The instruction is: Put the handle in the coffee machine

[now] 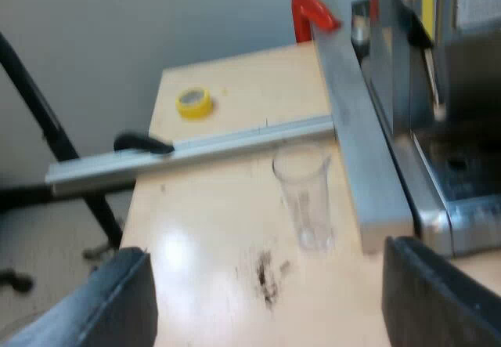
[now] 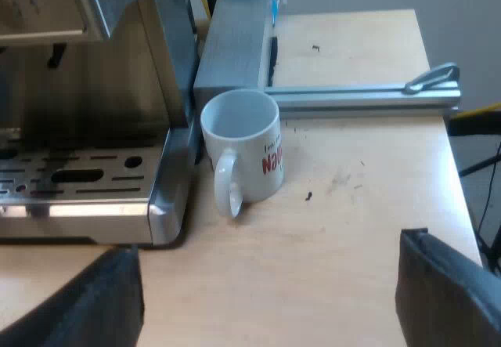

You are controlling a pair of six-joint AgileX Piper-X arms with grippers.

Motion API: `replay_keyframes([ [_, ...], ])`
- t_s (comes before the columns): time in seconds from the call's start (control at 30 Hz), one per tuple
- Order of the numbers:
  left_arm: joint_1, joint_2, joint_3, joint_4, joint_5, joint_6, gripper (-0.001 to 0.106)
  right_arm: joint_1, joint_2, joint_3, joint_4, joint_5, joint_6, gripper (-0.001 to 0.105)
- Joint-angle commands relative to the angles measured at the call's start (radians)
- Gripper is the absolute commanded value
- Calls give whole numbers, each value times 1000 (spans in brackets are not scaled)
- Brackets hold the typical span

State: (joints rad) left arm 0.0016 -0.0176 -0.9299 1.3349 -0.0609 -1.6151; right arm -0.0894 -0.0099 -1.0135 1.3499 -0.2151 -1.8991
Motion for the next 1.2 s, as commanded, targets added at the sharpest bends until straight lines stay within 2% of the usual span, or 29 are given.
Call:
replay_keyframes([
  [0.03, 2, -136, 76, -164, -12, -4, 63, 1, -47, 46, -134, -8, -11, 69],
  [0.07, 2, -136, 87, -180, -12, -4, 63, 1, -47, 50, -153, -8, -11, 69],
  [0.1, 2, -136, 174, -273, -12, -4, 63, 1, -44, 190, -299, -8, -6, 69],
  [0.17, 2, -136, 206, -287, -10, -4, 63, 1, -43, 220, -299, -8, -6, 69],
  [0.3, 2, -134, 325, -291, -10, -4, 63, 1, -43, 305, -289, -8, 4, 69],
  [0.43, 2, -134, 341, -293, -10, -4, 63, 1, -41, 392, -286, -8, 21, 69],
  [0.47, 2, -134, 423, -331, -10, -4, 63, 1, -42, 408, -283, -8, 20, 69],
  [0.53, 2, -131, 432, -347, -6, -4, 63, 1, -42, 472, -289, -8, 27, 69],
  [0.97, 14, -134, 431, -347, 4, -4, 63, 1, -42, 476, -297, -5, 42, 69],
  [1.03, 14, -134, 431, -347, 11, -4, 63, 1, -42, 476, -297, -5, 42, 69],
  [1.13, 14, -136, 431, -347, 61, -4, 63, 1, -42, 476, -297, -5, 42, 69],
  [1.2, 14, -136, 431, -347, 61, -4, 63, 1, -42, 476, -297, -5, 42, 69],
])
